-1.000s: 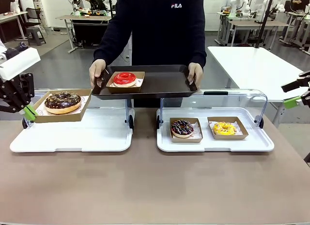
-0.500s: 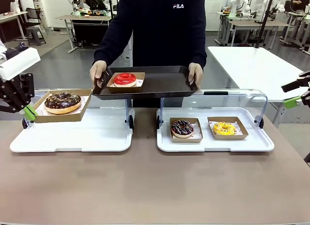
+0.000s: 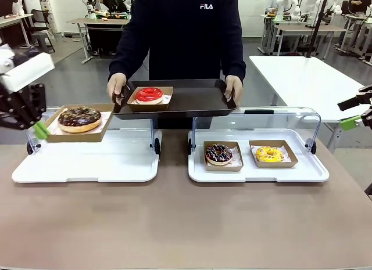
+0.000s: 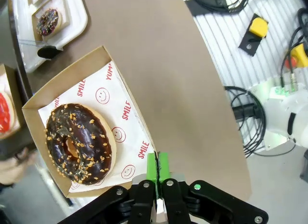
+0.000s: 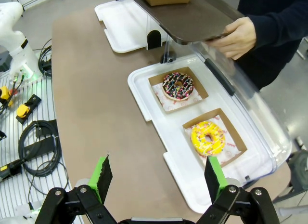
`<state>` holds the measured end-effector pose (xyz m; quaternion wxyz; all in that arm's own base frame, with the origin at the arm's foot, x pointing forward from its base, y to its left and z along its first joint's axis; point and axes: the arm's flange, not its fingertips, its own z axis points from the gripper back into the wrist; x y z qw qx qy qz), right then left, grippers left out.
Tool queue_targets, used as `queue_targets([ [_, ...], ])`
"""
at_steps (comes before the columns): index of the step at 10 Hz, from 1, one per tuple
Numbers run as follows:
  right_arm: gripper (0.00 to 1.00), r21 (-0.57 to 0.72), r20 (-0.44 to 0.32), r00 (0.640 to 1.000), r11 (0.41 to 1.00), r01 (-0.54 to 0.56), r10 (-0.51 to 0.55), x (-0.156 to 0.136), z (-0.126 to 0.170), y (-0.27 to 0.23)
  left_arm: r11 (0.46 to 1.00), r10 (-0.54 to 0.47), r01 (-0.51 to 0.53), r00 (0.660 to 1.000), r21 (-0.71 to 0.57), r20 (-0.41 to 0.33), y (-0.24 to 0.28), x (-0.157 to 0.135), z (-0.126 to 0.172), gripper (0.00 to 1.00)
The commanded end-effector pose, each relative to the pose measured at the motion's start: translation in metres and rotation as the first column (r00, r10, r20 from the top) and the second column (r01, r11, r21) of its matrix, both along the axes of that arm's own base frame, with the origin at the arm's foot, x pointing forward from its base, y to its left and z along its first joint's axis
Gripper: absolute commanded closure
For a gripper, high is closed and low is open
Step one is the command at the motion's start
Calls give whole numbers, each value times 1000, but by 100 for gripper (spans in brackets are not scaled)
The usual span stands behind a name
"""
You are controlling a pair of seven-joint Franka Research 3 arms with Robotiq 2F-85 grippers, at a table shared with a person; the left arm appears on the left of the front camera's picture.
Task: Provide the desired donut to the person.
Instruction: Place the picked Paper togo box onto the Handle tray extended by the person.
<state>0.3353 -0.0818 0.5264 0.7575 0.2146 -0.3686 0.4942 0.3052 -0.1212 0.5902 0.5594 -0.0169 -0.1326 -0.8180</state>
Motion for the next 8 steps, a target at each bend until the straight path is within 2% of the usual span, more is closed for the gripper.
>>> queue_targets([
  [1,0,23,17,1000,1000,-11,11,2,-1,0,991,-110,111,994,73,-19,-53,61,49,99],
  [4,0,23,17,1000,1000,-11,11,2,-1,0,995,-97,98,994,12,-49,-148,146,83,99],
  [5,0,23,17,1000,1000,-11,11,2,-1,0,997,-79,80,996,20,-43,-178,169,85,99],
  [6,0,23,17,1000,1000,-11,11,2,-1,0,993,-114,115,992,13,-58,-209,191,83,99],
  [8,0,23,17,1000,1000,-11,11,2,-1,0,996,-84,83,996,-14,-40,-248,219,69,99],
])
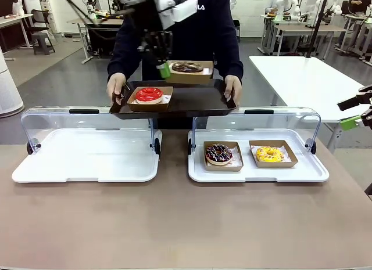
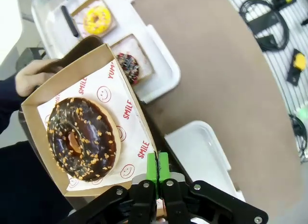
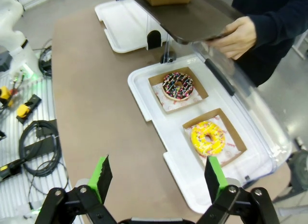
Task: Provide the desired donut to the person.
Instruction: Place the picked Paper togo box onto the Handle tray extended by the person.
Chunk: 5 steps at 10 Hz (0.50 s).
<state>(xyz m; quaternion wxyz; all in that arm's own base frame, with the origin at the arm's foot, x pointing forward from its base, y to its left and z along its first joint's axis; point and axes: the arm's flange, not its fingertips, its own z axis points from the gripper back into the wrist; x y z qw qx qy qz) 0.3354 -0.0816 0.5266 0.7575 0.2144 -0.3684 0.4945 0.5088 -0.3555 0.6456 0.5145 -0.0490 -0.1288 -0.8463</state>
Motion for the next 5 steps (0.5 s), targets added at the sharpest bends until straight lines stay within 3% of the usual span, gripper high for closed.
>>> queue_targets([
  [1,0,23,17,1000,1000,-11,11,2,-1,0,999,52,-52,999,5,1,-26,27,-1,99],
  [5,0,23,17,1000,1000,-11,11,2,-1,0,997,76,-76,997,4,-19,-40,56,-60,99],
])
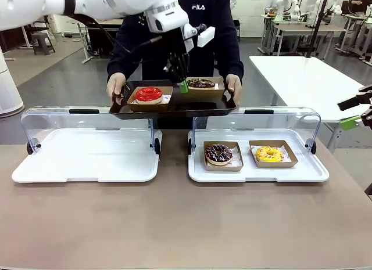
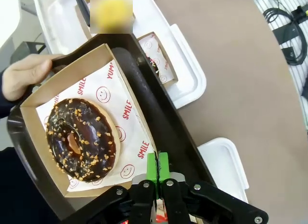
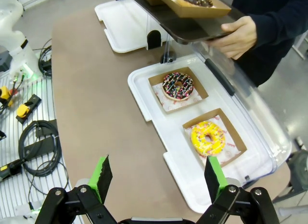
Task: Provide the desired donut to the person.
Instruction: Place the picked Paper togo box onto the Handle tray extended by the person.
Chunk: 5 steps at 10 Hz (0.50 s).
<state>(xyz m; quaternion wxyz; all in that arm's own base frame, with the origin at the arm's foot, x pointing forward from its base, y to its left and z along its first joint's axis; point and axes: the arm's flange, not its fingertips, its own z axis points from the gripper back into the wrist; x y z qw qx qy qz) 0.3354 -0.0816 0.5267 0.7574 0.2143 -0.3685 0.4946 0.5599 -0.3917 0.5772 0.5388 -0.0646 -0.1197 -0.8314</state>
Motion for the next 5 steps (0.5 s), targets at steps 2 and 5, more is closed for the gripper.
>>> queue_targets([
  [2,0,24,17,1000,1000,-11,11,2,-1,0,999,41,-43,997,27,66,-7,13,-9,99],
  [5,0,24,17,1000,1000,-11,11,2,-1,0,996,72,-74,996,40,62,-8,17,-18,99],
])
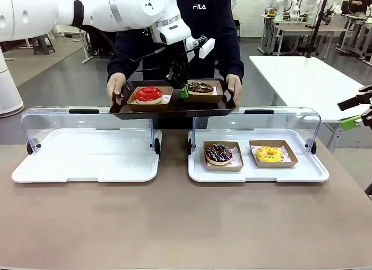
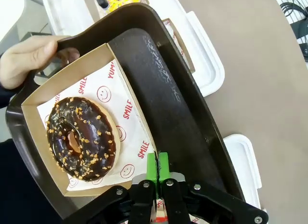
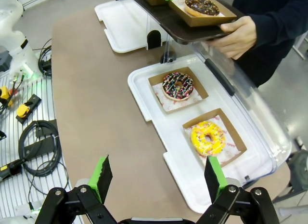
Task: Provide the desired donut to the person.
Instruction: Place the picked Paper togo box onto the Handle tray extended by the person.
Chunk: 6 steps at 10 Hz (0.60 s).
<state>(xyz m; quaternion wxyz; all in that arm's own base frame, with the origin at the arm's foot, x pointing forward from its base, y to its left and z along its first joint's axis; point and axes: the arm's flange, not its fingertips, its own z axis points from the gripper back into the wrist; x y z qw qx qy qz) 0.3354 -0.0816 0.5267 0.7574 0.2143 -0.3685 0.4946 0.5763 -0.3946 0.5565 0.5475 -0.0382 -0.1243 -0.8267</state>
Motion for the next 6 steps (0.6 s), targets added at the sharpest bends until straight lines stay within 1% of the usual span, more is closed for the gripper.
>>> queue_targets([
  [1,0,24,17,1000,1000,-11,11,2,-1,0,998,61,-61,998,22,-2,-5,3,-1,92],
  [2,0,24,17,1000,1000,-11,11,2,-1,0,998,66,-66,998,6,2,-4,5,-3,41],
  [3,0,24,17,1000,1000,-11,11,2,-1,0,997,74,-74,997,13,6,-5,6,-4,34],
  [4,0,24,17,1000,1000,-11,11,2,-1,0,997,77,-77,997,15,6,-4,6,-2,0],
  [6,0,24,17,1000,1000,-11,11,2,-1,0,996,85,-84,996,16,-11,2,3,6,0],
])
